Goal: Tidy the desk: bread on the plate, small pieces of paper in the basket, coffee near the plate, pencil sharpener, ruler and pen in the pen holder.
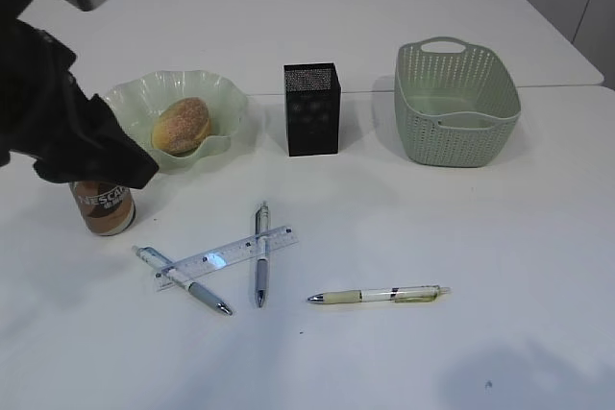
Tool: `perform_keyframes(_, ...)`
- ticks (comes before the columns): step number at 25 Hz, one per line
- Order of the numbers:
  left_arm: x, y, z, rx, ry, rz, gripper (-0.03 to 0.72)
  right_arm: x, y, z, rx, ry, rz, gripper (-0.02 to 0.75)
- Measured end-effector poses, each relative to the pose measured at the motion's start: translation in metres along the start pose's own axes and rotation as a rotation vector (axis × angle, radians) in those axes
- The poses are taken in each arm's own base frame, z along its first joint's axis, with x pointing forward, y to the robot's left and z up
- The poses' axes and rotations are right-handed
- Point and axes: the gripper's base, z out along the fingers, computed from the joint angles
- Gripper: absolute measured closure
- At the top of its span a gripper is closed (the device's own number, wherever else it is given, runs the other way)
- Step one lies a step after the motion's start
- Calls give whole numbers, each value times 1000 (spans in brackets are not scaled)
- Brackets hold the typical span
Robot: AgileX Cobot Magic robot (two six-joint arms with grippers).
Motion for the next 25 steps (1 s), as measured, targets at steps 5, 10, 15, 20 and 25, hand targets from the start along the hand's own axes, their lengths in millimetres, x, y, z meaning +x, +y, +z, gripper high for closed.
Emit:
perform_keyframes(5, -11, -1, 20, 14, 76, 23, 348, 0, 0, 0, 0, 0, 0, 299)
perform_keyframes(10, -18, 5, 36, 32, 164, 17, 348, 0, 0, 0, 0, 0, 1, 299)
perform_keyframes(15, -28, 4, 41, -6, 197, 42, 348, 0, 0, 0, 0, -2, 1, 299)
perform_keyframes(20, -30, -6, 56, -30, 294, 88, 348, 0, 0, -1, 0, -11, 2, 299)
perform_keyframes(25, -38, -11, 66, -36, 295, 105, 348, 2, 0, -1, 0, -15, 2, 299)
